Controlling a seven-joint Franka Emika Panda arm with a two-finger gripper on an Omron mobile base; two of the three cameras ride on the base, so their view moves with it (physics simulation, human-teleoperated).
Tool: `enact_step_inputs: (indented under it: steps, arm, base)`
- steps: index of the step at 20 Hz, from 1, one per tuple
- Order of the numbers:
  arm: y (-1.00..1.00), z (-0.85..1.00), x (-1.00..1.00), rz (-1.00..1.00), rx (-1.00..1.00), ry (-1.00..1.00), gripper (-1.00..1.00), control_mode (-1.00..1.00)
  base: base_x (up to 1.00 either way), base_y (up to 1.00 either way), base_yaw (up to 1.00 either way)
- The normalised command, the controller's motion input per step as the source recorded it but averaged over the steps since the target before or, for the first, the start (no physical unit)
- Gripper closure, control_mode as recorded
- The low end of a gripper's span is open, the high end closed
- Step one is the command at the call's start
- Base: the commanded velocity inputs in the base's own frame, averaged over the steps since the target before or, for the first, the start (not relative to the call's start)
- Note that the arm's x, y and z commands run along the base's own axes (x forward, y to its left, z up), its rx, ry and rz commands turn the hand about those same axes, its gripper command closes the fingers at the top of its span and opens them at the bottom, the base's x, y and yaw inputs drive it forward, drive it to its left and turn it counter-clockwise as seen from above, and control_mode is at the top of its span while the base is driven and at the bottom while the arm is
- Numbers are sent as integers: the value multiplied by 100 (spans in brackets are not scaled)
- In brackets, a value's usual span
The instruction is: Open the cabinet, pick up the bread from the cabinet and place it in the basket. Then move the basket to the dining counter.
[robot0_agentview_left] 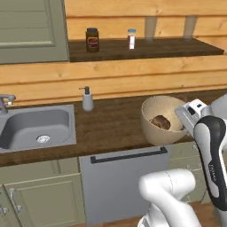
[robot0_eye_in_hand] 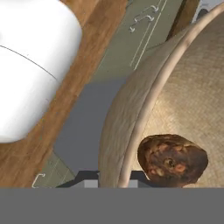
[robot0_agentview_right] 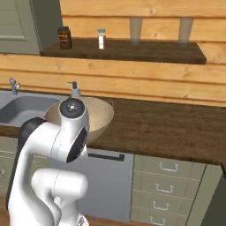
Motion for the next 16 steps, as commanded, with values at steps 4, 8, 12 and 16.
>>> enact_step_inputs:
  steps: [4,8,12,16]
  arm:
    - [0,0,0,0,0,0,100,100]
    - [0,0,0,0,0,0,100,100]
    - [0,0,0,0,0,0,100,100]
    - [0,0,0,0,0,0,100,100]
  base:
    - [-51,0,-43]
    - [0,13,-78]
    - [0,17,-92]
    - [0,14,-92]
